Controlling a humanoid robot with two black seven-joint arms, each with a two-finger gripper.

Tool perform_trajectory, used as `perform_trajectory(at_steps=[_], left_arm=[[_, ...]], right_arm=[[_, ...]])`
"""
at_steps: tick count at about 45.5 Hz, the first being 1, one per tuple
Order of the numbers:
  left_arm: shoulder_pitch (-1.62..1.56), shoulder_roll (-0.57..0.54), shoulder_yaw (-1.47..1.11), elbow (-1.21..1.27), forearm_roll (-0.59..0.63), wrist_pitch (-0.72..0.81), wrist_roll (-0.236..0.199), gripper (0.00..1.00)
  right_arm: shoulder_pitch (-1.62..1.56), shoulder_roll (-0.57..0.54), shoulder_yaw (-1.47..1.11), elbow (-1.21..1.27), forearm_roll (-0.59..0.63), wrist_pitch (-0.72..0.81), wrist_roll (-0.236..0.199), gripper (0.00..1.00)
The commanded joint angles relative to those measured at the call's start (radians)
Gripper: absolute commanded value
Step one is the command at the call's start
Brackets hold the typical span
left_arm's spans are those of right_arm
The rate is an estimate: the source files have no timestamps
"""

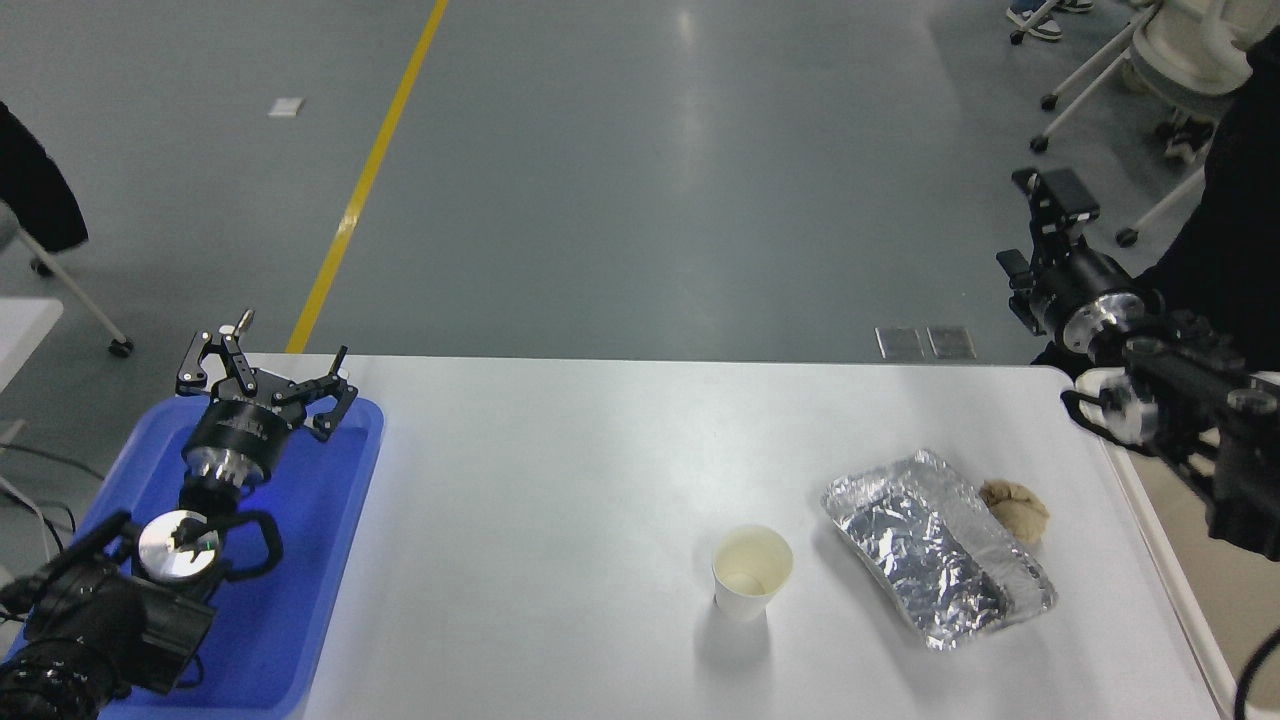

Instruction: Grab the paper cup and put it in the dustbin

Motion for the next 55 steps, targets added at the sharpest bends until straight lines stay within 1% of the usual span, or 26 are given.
perform_trajectory(at_steps=[1, 8, 16, 21, 26, 34, 38, 41, 47, 55], left_arm=[[0.000, 0.000, 0.001, 0.001, 0.000, 0.000, 0.000, 1.00], [0.000, 0.000, 0.001, -0.001, 0.000, 0.000, 0.001, 1.00], [0.000, 0.000, 0.001, 0.001, 0.000, 0.000, 0.001, 1.00], [0.000, 0.000, 0.001, 0.001, 0.000, 0.000, 0.000, 1.00], [0.000, 0.000, 0.001, -0.001, 0.000, 0.000, 0.001, 1.00], [0.000, 0.000, -0.001, 0.001, 0.000, 0.000, 0.000, 1.00], [0.000, 0.000, 0.001, 0.001, 0.000, 0.000, 0.001, 1.00], [0.000, 0.000, 0.001, -0.001, 0.000, 0.000, 0.001, 1.00], [0.000, 0.000, 0.001, -0.001, 0.000, 0.000, 0.001, 1.00], [0.000, 0.000, -0.001, 0.001, 0.000, 0.000, 0.001, 1.00]], right_arm=[[0.310, -0.027, -0.500, 0.015, 0.035, 0.020, -0.103, 1.00], [0.531, -0.006, -0.799, 0.106, 0.035, 0.108, -0.103, 1.00], [0.786, 0.075, -1.156, 0.284, 0.035, 0.190, -0.103, 1.00], [0.905, 0.121, -1.293, 0.393, 0.035, 0.239, -0.102, 1.00], [0.974, 0.123, -1.312, 0.469, 0.026, 0.350, -0.100, 1.00], [1.080, 0.121, -1.318, 0.571, 0.029, 0.667, -0.100, 1.00], [1.122, 0.117, -1.318, 0.641, 0.030, 0.766, -0.100, 1.00], [1.142, 0.115, -1.310, 0.693, 0.030, 0.795, -0.102, 1.00], [1.165, 0.118, -1.301, 0.761, 0.030, 0.800, -0.100, 1.00], [1.168, 0.123, -1.244, 0.793, 0.041, 0.800, -0.102, 1.00]])
